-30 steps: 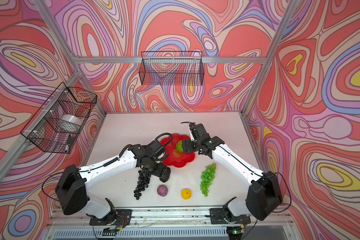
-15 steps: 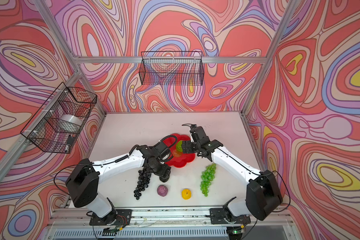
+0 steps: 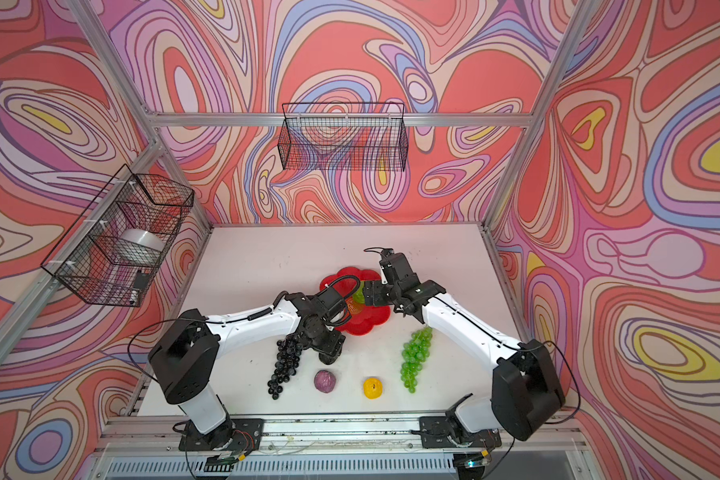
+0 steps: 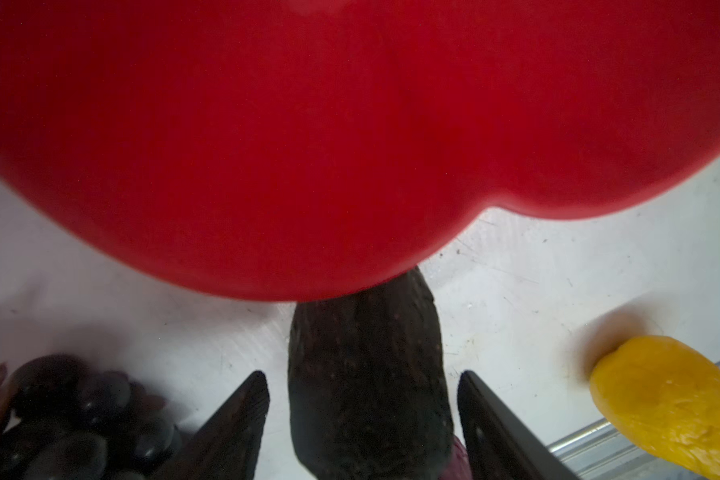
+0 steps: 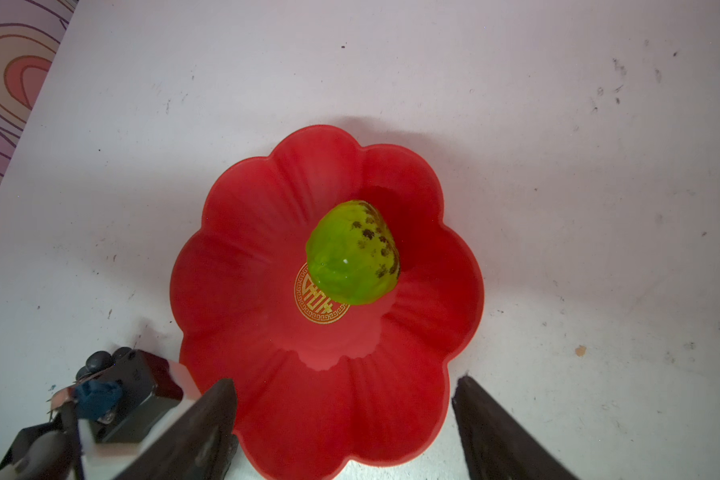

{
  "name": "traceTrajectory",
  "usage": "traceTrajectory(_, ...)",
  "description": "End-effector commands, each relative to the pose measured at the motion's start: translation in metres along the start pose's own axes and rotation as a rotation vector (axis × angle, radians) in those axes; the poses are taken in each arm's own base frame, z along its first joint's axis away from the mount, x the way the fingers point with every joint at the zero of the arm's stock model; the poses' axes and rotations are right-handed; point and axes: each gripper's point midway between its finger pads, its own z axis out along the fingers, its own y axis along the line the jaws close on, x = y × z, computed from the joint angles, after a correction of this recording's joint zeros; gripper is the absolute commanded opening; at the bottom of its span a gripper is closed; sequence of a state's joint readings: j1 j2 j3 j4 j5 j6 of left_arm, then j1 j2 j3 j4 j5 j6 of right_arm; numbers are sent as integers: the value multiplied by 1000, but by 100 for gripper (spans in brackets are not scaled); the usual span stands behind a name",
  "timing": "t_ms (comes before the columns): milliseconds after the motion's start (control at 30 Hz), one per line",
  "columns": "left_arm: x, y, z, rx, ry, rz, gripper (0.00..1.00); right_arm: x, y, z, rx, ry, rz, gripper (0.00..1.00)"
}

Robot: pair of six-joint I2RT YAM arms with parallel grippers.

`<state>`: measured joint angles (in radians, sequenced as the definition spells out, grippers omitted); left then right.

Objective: Place and organize the fake fruits in the fruit bowl
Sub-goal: 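Move the left gripper over the dark brown avocado and grasp it, then lift the avocado into the red bowl beside the green fruit and release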

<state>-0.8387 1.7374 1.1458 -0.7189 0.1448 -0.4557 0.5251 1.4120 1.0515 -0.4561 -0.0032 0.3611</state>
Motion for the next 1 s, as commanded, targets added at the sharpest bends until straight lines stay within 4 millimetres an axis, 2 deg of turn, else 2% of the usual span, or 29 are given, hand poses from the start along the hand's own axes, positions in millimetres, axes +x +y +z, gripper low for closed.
traceTrajectory(0, -3, 0, 8, -7, -5, 5, 71, 1, 2, 4, -11, 0, 8, 85)
traceTrajectory(100, 0, -1, 13, 1, 8, -7, 65, -1, 3, 0, -20, -11, 4, 85)
traceTrajectory(267, 2, 2, 18, -4, 2, -39, 60, 0, 2, -3, -17, -19, -10, 85)
traceTrajectory(433, 2, 0, 19, 14, -9, -57, 45, -1, 2, -5, -11, -5, -23, 85)
traceTrajectory(567, 1, 1, 11, 17, -30, -62, 36, -1, 2, -7, -9, -6, -23, 85)
traceTrajectory(700, 2, 4, 2, 5, -55, -67, 33, 1, 3, -4, -13, 4, -24, 85)
traceTrajectory(967, -3, 9, -33, -26, -118, -58, 32, -7, 8, 0, -31, -9, -31, 85)
